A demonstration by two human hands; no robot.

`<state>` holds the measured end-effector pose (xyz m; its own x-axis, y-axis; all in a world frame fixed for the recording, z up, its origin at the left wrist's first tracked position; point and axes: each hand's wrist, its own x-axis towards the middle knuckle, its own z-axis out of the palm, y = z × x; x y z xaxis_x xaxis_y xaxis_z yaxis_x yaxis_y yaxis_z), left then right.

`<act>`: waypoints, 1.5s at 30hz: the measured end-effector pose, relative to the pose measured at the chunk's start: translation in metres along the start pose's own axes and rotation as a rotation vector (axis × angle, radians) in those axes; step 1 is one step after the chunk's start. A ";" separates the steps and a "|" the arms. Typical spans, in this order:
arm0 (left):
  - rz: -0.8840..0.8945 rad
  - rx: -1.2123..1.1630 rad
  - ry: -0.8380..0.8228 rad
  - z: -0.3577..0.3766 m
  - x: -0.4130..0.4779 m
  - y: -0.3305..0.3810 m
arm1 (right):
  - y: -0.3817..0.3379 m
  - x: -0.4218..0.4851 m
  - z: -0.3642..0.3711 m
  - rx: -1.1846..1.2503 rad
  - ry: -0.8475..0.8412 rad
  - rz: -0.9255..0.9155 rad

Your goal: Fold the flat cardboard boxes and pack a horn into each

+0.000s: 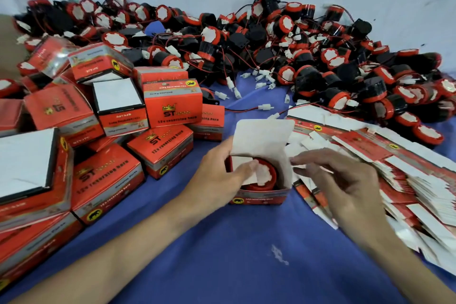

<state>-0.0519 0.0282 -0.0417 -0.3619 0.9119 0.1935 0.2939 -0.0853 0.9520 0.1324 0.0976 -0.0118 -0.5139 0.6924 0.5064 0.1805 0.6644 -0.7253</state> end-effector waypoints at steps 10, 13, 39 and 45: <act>0.448 0.285 0.092 -0.004 -0.008 0.001 | -0.004 0.004 0.022 0.319 -0.068 0.239; 0.461 0.292 -0.052 -0.012 -0.012 0.001 | 0.001 0.001 0.023 0.277 -0.091 0.167; 0.880 0.782 -0.131 -0.028 -0.015 -0.013 | 0.022 -0.022 0.025 -0.498 -0.147 -0.587; 0.865 0.804 -0.115 -0.026 -0.017 -0.014 | 0.017 -0.021 0.022 -0.418 -0.309 -0.438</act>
<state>-0.0733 0.0036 -0.0518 0.3001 0.7097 0.6374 0.8881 -0.4518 0.0850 0.1275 0.0879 -0.0447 -0.8182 0.2636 0.5110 0.1782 0.9612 -0.2105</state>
